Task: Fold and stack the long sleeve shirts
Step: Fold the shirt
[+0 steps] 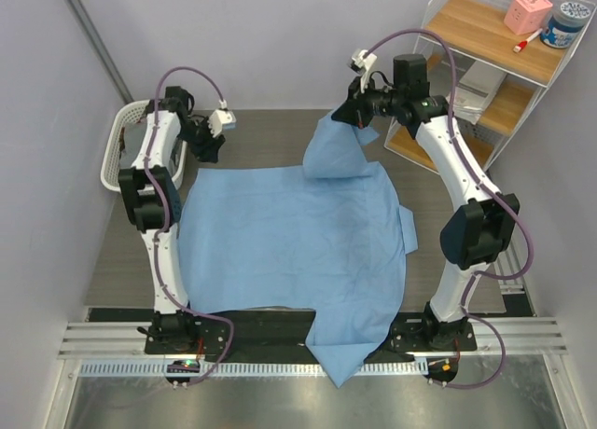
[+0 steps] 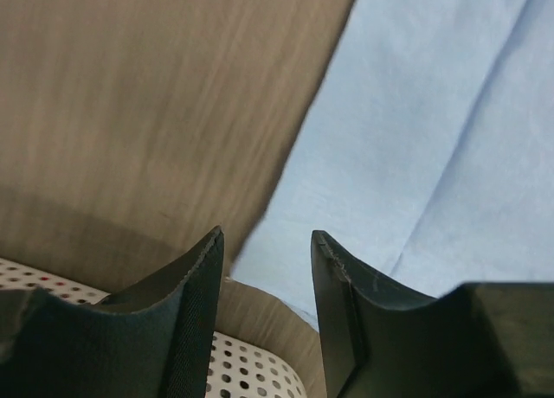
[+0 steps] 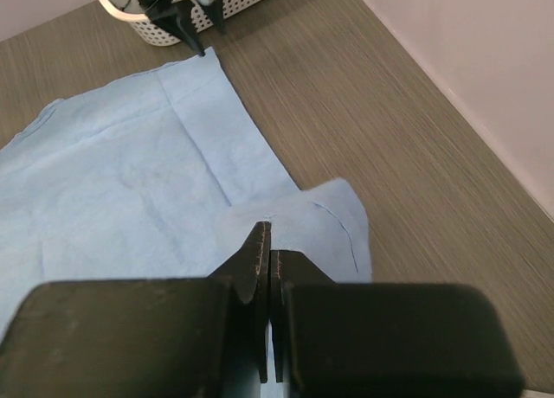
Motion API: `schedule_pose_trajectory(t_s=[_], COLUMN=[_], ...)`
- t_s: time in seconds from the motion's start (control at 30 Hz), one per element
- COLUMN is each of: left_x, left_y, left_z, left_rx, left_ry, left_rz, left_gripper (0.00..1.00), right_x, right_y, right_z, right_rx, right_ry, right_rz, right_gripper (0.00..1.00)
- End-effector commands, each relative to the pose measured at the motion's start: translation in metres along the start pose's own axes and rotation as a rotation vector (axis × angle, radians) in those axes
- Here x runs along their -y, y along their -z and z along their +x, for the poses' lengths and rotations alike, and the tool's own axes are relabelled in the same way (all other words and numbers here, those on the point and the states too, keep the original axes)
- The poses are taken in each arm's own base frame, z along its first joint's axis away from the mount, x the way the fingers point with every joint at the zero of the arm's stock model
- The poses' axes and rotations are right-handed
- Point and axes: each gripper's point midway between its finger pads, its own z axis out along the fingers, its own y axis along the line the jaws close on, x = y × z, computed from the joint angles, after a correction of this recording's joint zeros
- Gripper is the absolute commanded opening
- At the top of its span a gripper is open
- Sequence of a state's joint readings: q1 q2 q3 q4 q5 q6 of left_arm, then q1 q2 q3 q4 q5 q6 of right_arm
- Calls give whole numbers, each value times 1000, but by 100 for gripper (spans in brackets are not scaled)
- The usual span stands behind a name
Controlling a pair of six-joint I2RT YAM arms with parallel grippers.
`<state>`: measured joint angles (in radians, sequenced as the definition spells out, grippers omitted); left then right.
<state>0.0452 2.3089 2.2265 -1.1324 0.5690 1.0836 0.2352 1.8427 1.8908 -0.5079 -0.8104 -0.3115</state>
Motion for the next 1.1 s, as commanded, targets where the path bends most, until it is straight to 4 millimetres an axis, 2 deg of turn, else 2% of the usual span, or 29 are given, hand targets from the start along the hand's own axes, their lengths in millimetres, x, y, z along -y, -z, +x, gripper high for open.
schedule_pose_trajectory(t_s=[0.0,0.1,0.7,0.83,0.87,1.07], left_x=[7,2,-11,-7,-7,-1], left_y=[7,-4,-42,-48,-49,-47], left_z=[29,41,65,69,70,72], left_rx=[-131,-158,-187,-207,-207,-210], left_ry=[-52,-56,-95,-96,-96,-104], left_rz=[28,18,38,58,61,88], left_gripper=[45,45,39,31,26,16], right_x=[5,11,26,27,28,28], right_y=[22,27,42,44,44,44], right_z=[-55,-63,-82,-84,-83,-83], right_rx=[113,128,163,167,166,166], right_ry=[81,85,145,150,153,146], right_rz=[82,100,176,183,186,184], right_gripper=[1,1,1,1,1,1])
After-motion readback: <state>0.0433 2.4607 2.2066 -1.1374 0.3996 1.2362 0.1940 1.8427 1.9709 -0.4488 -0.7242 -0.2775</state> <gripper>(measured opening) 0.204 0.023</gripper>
